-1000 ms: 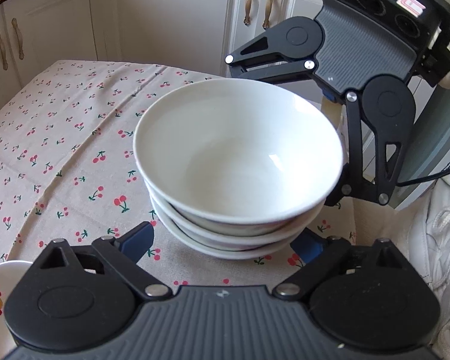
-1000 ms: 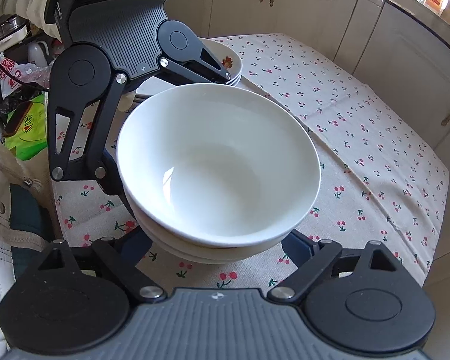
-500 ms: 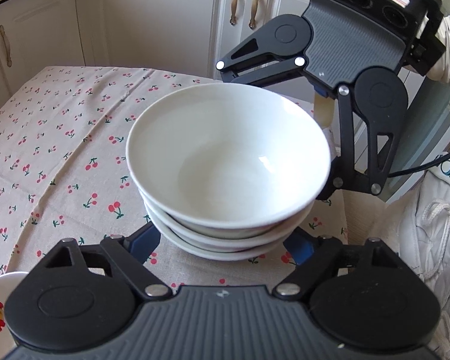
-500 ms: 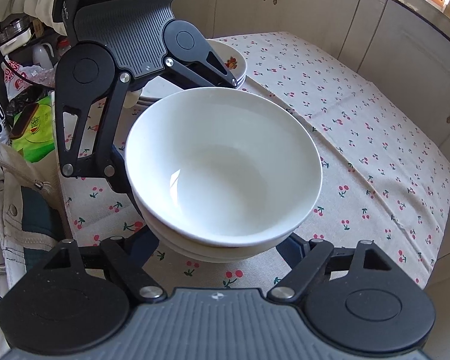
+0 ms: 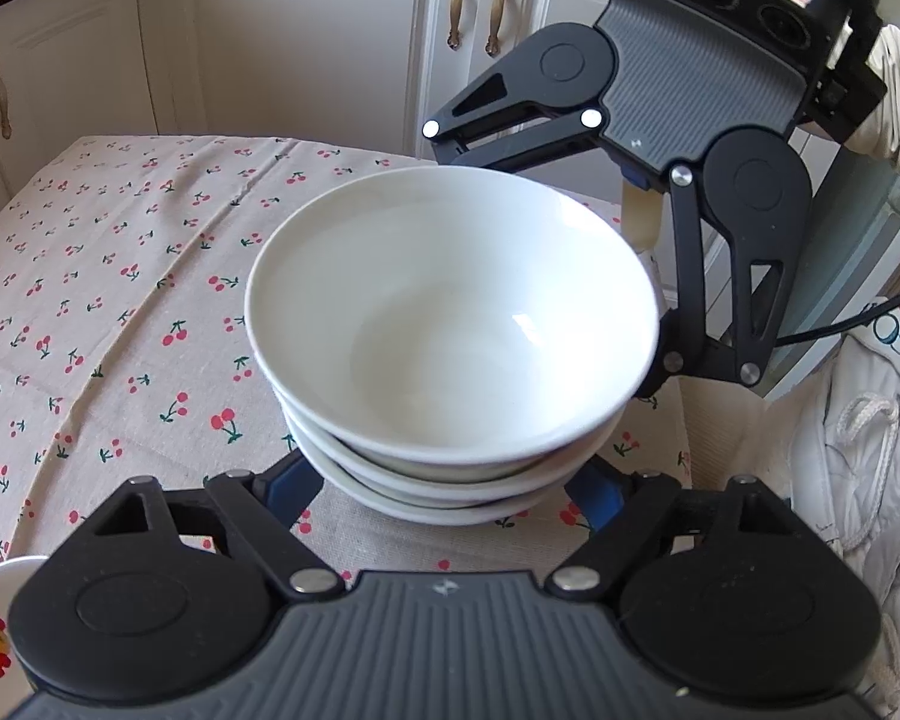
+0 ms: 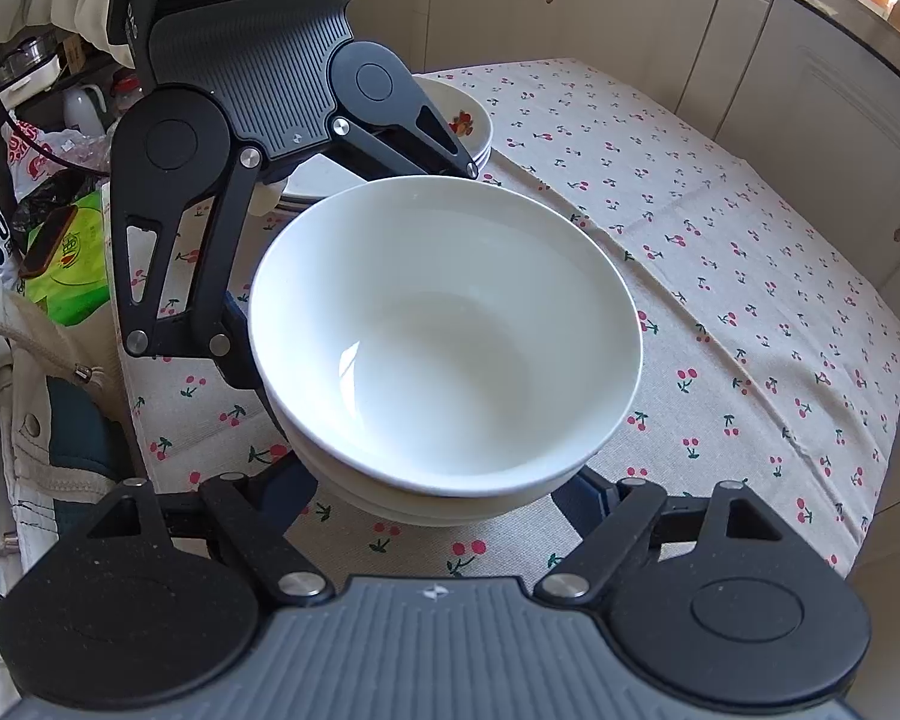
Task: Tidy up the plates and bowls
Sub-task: 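Lift the bowl stack with both tools and carry it over the plate stack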
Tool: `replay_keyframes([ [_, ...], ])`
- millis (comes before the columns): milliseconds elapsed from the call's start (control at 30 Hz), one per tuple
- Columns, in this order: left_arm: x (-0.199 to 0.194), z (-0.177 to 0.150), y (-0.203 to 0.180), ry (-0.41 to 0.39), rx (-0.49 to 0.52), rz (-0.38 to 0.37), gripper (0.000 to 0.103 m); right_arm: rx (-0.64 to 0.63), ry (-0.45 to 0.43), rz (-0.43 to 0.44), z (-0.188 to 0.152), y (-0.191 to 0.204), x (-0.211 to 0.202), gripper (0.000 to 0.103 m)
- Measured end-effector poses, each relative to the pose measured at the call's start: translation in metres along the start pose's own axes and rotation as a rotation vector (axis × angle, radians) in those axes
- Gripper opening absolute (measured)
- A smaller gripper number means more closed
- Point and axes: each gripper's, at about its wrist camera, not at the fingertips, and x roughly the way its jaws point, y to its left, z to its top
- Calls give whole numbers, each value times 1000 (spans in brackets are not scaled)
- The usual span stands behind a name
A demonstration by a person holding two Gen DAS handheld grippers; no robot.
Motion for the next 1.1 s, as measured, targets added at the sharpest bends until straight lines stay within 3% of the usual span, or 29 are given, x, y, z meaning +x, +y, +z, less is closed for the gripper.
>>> replay_keyframes([
  [667,-16,2,-10,-27,4,55,85,-30,-4,-25,10,6,-11,87],
  [1100,-84,-19,-7,-85,-28,189,84,-172,-40,-51,72,26,-22,87],
])
